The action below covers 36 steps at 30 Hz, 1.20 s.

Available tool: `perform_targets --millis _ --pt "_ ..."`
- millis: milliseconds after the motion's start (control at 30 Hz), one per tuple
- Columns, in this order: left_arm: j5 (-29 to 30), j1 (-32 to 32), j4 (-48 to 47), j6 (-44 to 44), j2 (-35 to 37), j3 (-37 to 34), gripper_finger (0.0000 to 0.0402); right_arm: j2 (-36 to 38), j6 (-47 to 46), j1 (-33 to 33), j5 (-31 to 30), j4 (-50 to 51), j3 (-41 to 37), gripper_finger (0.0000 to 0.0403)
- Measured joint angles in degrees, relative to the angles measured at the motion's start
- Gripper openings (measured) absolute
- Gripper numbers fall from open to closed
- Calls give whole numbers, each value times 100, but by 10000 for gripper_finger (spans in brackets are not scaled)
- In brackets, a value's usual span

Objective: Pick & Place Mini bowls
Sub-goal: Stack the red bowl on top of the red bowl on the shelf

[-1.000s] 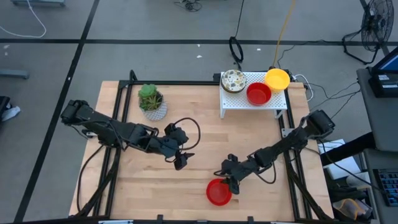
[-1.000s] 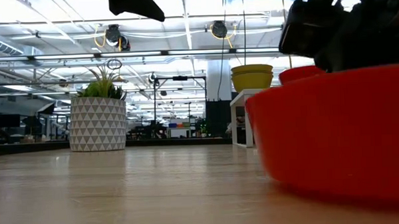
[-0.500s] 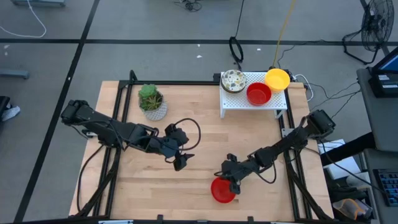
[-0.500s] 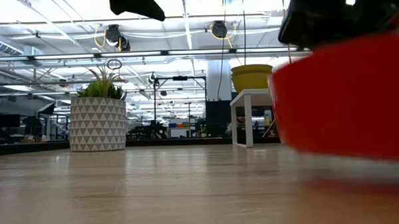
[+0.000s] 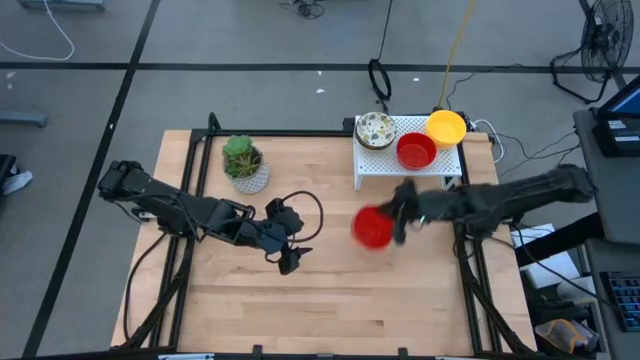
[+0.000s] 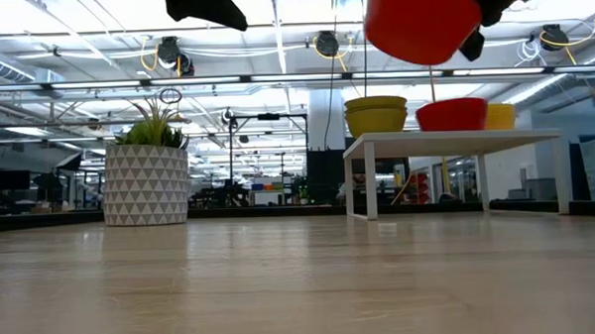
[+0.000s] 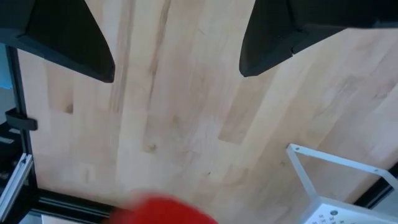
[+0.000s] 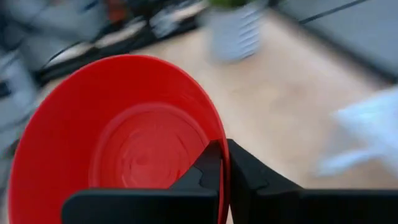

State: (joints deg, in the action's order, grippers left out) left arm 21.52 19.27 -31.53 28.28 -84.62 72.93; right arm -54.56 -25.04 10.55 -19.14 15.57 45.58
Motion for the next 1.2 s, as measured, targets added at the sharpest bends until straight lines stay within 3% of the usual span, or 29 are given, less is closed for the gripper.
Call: perform_targets --millis 133,233,567,733,900,1200 --pt "0 -57 5 -102 0 2 349 779 190 -925 -371 736 80 1" --pt "3 -147 5 -115 0 0 349 935 302 -1659 -422 1449 416 1" --pt "-46 -401 -2 -338 0 2 349 283 796 -3623 -467 3114 1785 1" --pt "-52 -426 -7 -425 0 2 349 -82 840 -4219 -465 3511 2376 0" --pt "-102 -424 -159 -425 0 2 349 -371 822 -4647 -464 4168 2494 0" --pt "-111 -420 -442 -414 0 0 349 -690 816 -4853 -474 4302 2494 4"
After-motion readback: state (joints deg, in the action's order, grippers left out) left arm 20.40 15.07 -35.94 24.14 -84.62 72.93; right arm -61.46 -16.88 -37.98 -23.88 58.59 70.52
